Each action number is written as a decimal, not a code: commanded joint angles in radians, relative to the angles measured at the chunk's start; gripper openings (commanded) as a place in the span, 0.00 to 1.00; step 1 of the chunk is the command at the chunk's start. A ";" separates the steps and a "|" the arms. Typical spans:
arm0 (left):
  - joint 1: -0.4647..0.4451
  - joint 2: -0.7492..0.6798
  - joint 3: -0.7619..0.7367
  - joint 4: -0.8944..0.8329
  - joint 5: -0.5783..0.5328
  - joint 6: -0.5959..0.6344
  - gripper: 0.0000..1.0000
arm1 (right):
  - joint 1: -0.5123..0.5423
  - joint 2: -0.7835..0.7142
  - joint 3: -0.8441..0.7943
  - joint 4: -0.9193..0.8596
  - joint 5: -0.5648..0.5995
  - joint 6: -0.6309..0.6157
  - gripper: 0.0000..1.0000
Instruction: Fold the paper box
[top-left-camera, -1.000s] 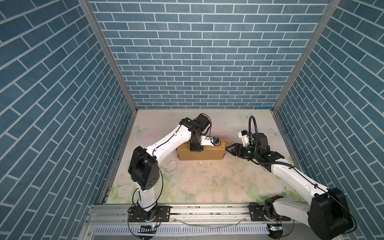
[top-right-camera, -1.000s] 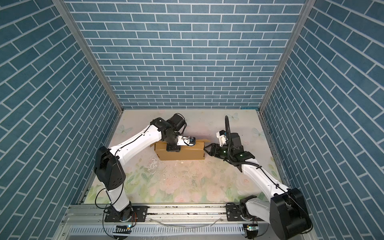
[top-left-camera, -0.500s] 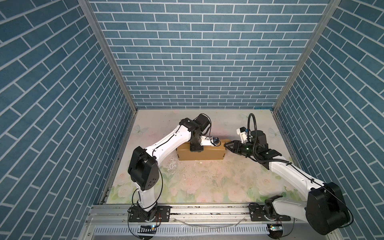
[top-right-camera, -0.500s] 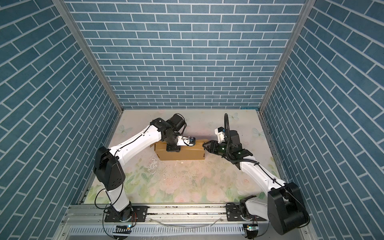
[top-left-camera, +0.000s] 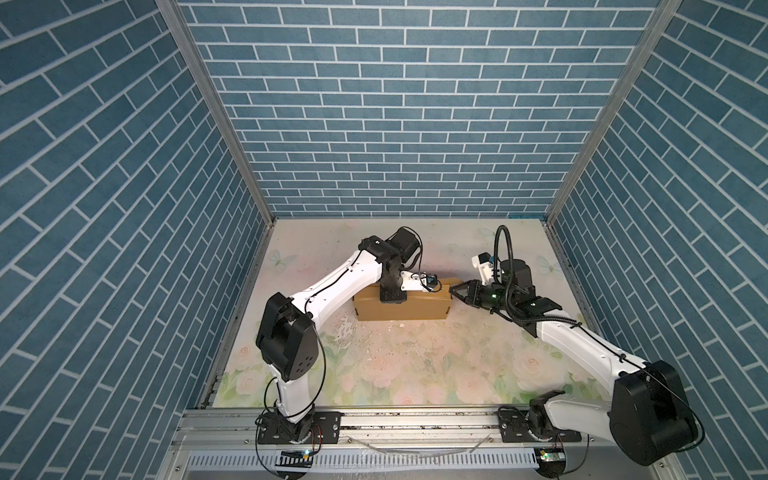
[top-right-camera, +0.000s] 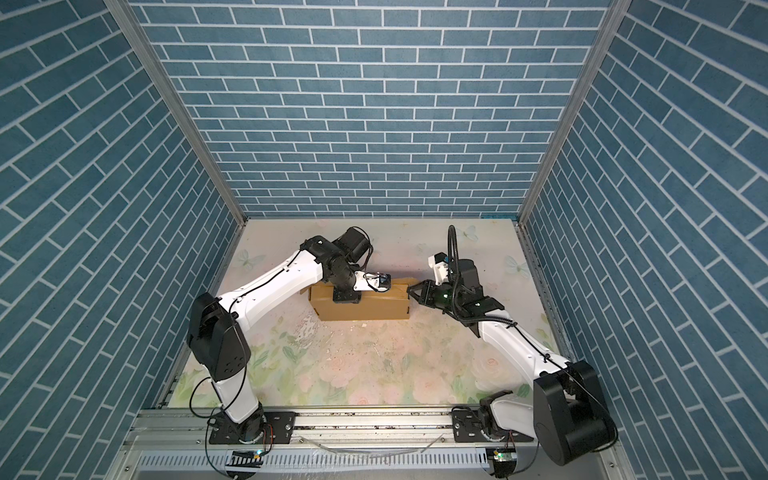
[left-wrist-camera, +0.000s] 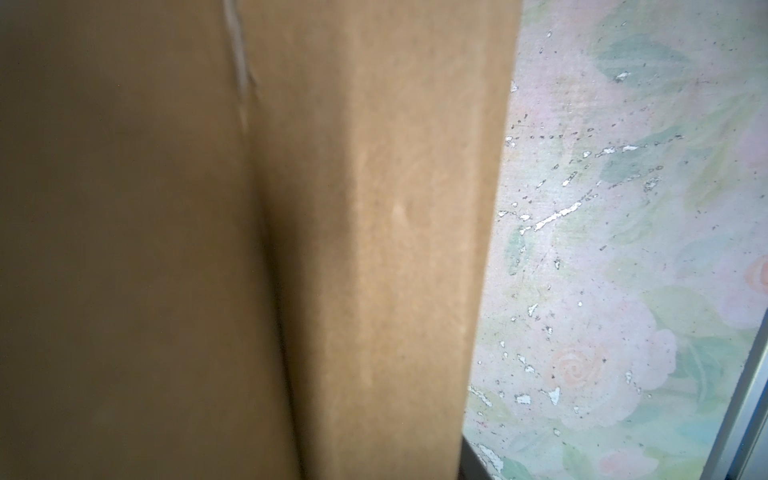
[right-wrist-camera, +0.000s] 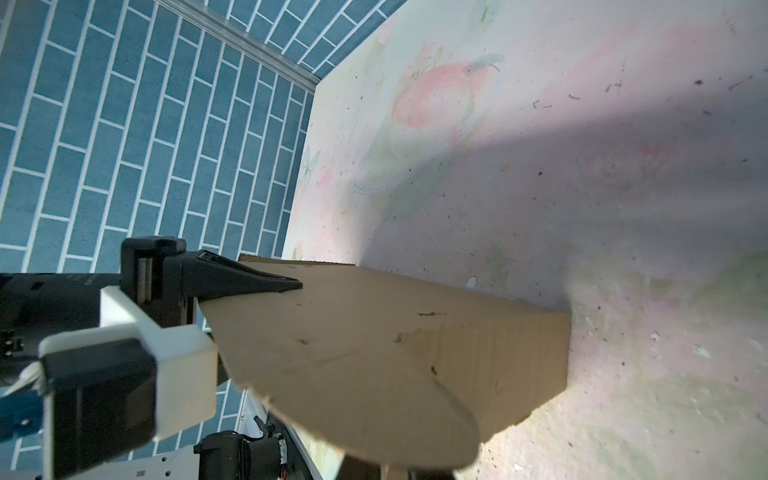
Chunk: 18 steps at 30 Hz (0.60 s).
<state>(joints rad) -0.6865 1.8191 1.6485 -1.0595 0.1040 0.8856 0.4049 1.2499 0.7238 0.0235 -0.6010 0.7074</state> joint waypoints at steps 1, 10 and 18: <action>-0.008 0.068 -0.054 0.010 0.025 0.003 0.42 | 0.001 0.045 0.002 -0.063 0.029 -0.026 0.19; -0.002 0.068 -0.064 0.029 0.009 0.009 0.43 | -0.026 -0.135 0.238 -0.457 0.062 -0.317 0.47; 0.005 0.081 -0.056 0.036 0.011 0.013 0.46 | 0.036 0.035 0.528 -0.807 0.377 -0.676 0.55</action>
<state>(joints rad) -0.6853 1.8194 1.6402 -1.0477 0.1028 0.8890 0.4095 1.2221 1.1885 -0.6060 -0.3611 0.2123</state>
